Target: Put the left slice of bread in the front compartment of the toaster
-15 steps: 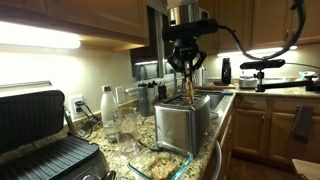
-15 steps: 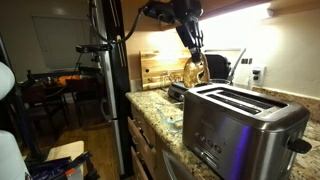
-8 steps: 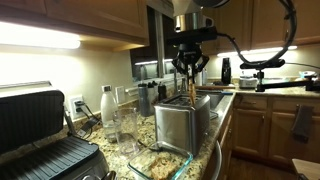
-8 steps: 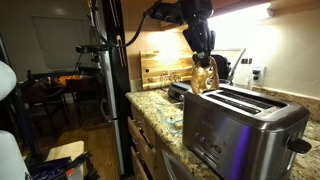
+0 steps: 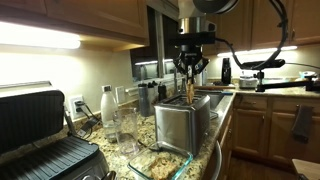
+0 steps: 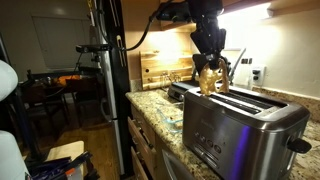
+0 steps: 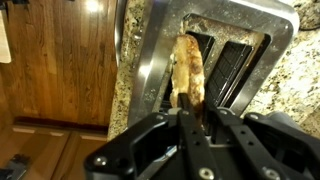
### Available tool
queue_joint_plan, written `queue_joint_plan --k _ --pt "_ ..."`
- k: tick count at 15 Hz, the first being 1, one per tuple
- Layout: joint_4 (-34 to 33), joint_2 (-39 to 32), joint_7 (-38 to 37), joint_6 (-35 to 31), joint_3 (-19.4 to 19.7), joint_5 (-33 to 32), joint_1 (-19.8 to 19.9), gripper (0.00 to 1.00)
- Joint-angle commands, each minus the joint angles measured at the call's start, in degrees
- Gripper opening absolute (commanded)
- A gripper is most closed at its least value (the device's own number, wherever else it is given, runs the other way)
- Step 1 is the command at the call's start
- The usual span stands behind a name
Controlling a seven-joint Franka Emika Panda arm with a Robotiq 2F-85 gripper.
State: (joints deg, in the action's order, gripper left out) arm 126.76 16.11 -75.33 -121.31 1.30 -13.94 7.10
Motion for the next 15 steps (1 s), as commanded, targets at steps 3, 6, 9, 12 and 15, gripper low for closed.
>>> queue_joint_plan --k 3,6,9,12,15 --pt "4.4 2.6 -1.0 -6.0 0.1 2.5 1.2 0.08" --pt "5.7 2.8 -1.1 -7.3 0.2 3.1 1.5 0.08" --pt "6.8 2.9 -1.4 -8.4 0.3 3.2 1.9 0.08" --pt "7.8 2.9 -1.5 -9.7 0.4 3.3 2.3 0.08" --pt "8.5 2.9 -1.5 -10.6 0.4 3.3 2.5 0.1"
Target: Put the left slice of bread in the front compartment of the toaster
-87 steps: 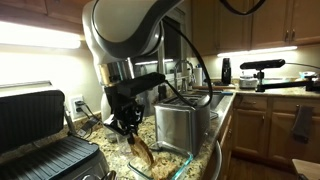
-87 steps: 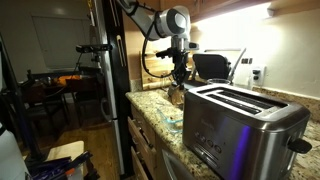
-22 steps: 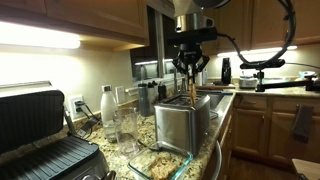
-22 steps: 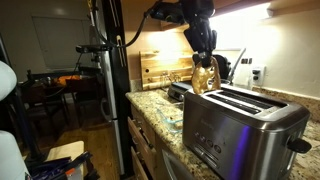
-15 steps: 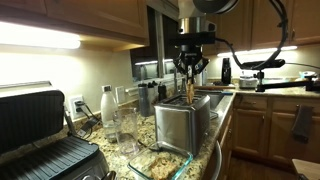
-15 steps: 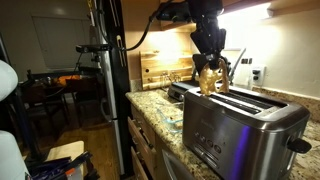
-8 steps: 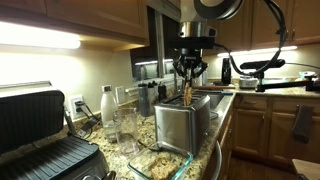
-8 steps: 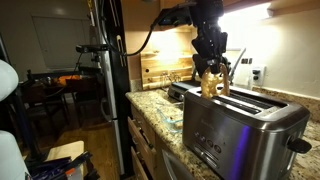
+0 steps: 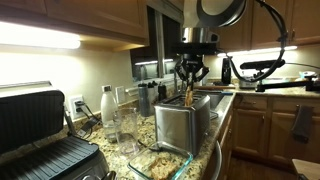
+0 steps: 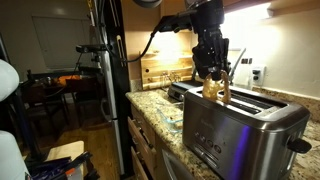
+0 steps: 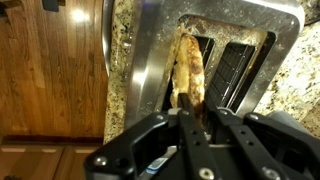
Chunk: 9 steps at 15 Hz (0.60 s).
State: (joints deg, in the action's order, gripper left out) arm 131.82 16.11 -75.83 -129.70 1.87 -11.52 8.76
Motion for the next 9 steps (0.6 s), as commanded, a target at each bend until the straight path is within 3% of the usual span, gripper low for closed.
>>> queue_joint_plan --k 1,2,3,6,9 --pt "3.5 2.9 -1.0 -2.4 -0.1 0.9 0.9 0.39" --pt "3.7 3.0 -0.7 -2.7 -0.2 0.9 0.8 0.4" --pt "0.4 0.0 0.2 -0.4 -0.5 0.3 0.7 0.21" --pt "0.6 0.0 0.2 -0.6 -0.5 0.3 0.8 0.4" --pt "0.6 0.0 0.2 -0.6 -0.5 0.3 0.8 0.4"
